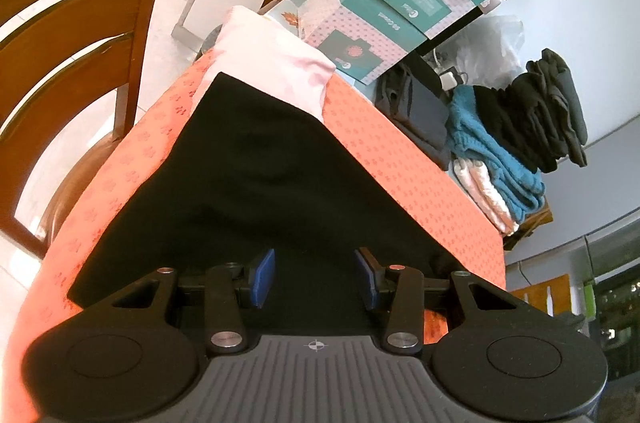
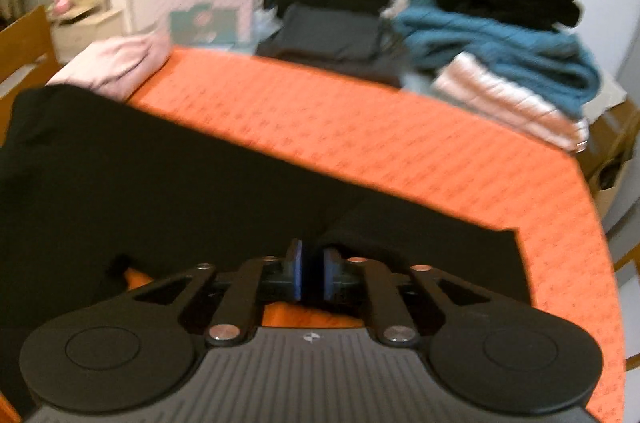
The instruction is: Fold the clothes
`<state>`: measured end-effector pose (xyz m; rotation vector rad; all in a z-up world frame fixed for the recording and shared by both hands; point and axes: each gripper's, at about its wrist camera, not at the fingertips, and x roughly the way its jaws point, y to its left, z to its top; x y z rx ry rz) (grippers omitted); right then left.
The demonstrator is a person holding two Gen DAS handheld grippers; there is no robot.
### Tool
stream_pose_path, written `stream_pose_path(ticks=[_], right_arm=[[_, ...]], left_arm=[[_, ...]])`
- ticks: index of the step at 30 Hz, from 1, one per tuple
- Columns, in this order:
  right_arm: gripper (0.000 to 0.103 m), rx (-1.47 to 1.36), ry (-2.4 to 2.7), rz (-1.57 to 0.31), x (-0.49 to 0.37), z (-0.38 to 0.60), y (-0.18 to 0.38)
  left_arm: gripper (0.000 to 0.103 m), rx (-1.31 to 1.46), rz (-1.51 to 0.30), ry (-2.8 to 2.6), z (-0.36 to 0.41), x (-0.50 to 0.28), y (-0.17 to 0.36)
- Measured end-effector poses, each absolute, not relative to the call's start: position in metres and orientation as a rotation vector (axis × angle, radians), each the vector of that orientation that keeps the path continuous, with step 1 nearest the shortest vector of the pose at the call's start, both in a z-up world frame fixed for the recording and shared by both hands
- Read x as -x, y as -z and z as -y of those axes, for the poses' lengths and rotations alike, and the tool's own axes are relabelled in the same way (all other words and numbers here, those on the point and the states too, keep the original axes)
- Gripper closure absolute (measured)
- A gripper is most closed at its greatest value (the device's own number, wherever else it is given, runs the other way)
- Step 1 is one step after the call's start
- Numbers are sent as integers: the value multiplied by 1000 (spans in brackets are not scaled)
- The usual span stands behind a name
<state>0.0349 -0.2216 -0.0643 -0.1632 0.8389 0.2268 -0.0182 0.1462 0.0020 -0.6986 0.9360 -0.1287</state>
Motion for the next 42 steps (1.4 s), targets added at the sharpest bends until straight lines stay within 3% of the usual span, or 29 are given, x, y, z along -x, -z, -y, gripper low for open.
stream_pose_path(ticks=[3, 13, 21, 26, 30, 31, 32, 33, 36, 42], right_arm=[[61, 110, -291, -847, -24, 229, 57], [60, -199, -247, -763, -15, 300, 23], [60, -155, -180, -827, -25, 323, 40], [50, -109, -44, -899, -36, 335, 69], [50, -181, -7, -965, -40, 342, 88], [51, -203, -5, -967, -40, 343, 91], [64, -218, -2, -964, -39, 342, 92], [89, -227, -1, -957, -39, 341, 92], [94, -234, -4, -911, -37, 332, 80], [95, -135, -160, -801, -29, 286, 38]], left_arm=[[56, 707, -942, 125, -147, 18, 0], [56, 678, -967, 143, -137, 10, 1], [56, 655, -979, 156, -129, 6, 0], [56, 648, -983, 159, -126, 5, -2], [55, 661, -967, 170, -125, 5, -6], [55, 665, -963, 174, -124, 5, -7], [55, 670, -960, 177, -124, 5, -8], [55, 677, -959, 182, -123, 4, -8], [54, 706, -959, 199, -122, 1, -7], [39, 770, -948, 238, -114, -13, -5]])
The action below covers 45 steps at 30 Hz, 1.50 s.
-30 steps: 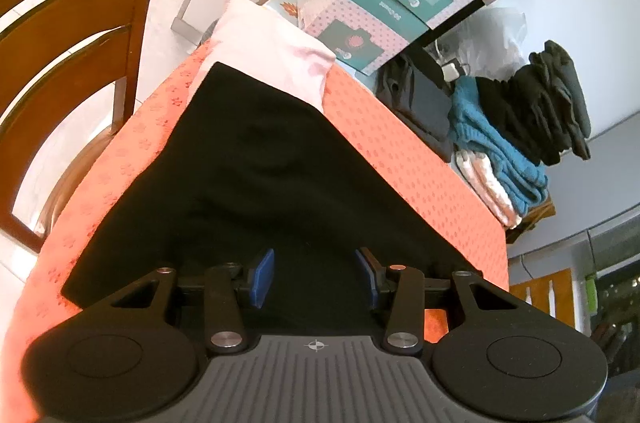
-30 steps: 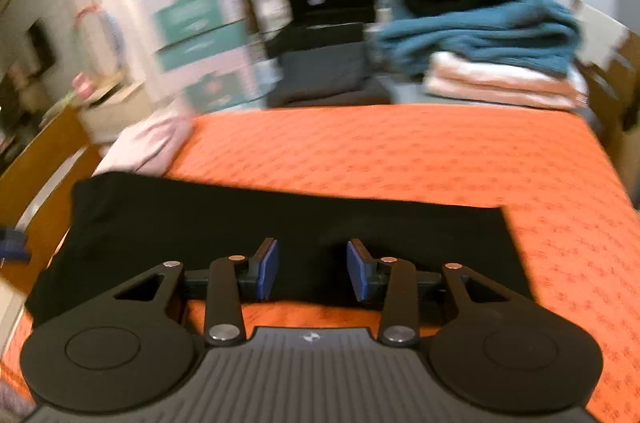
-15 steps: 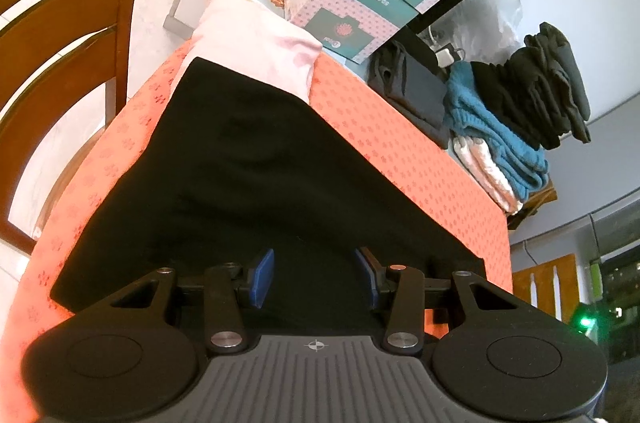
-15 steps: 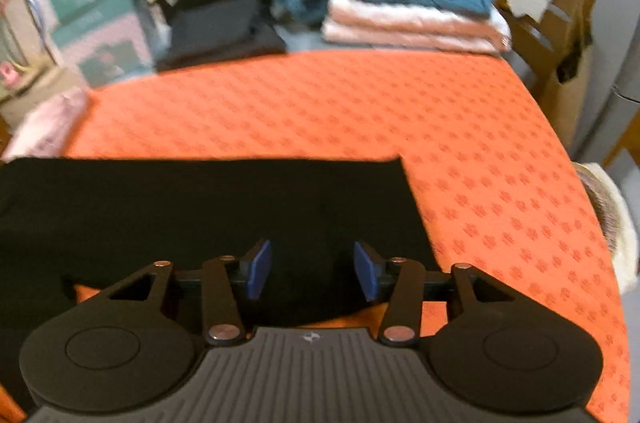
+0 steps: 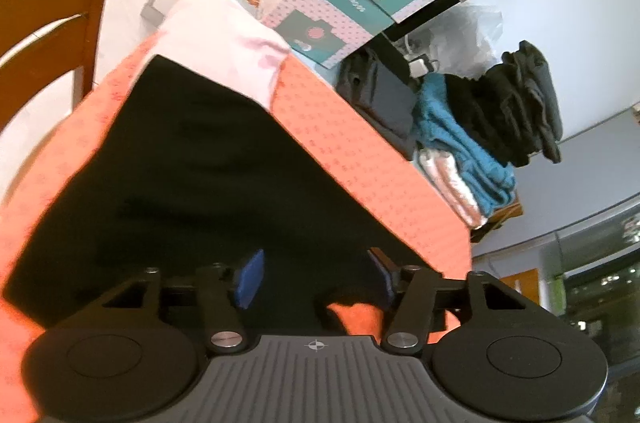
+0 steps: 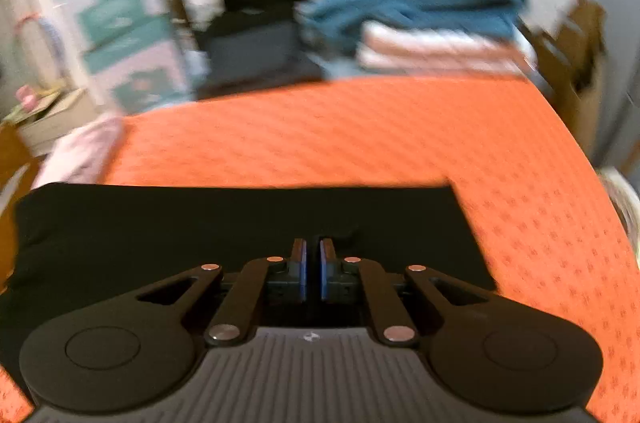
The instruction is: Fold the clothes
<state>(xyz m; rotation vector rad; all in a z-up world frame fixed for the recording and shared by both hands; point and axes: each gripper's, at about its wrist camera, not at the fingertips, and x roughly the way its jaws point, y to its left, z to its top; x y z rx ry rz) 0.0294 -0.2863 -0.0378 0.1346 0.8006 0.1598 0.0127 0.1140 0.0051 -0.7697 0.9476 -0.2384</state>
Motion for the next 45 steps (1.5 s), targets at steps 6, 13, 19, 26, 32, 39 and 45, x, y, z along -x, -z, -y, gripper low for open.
stream_pose_path(ticks=[6, 13, 19, 26, 32, 39, 45], right_arm=[[95, -1, -322, -749, -22, 233, 14], [95, 146, -491, -739, -6, 188, 10], [95, 197, -555, -743, 9, 172, 15], [95, 228, -575, -708, 16, 169, 11], [91, 214, -637, -743, 17, 176, 9], [72, 105, -611, -825, 18, 218, 6], [71, 40, -416, -902, 19, 275, 21]], left_arm=[[27, 786, -957, 358, -80, -40, -6], [24, 808, -1114, 464, -25, -71, 28], [24, 867, -1232, 437, -10, -79, 58], [40, 982, -1311, 406, 0, -88, 82], [97, 790, -1195, 479, 6, -91, 63], [97, 501, -1092, 531, -24, -98, 32], [97, 407, -1084, 523, -62, -113, 26]])
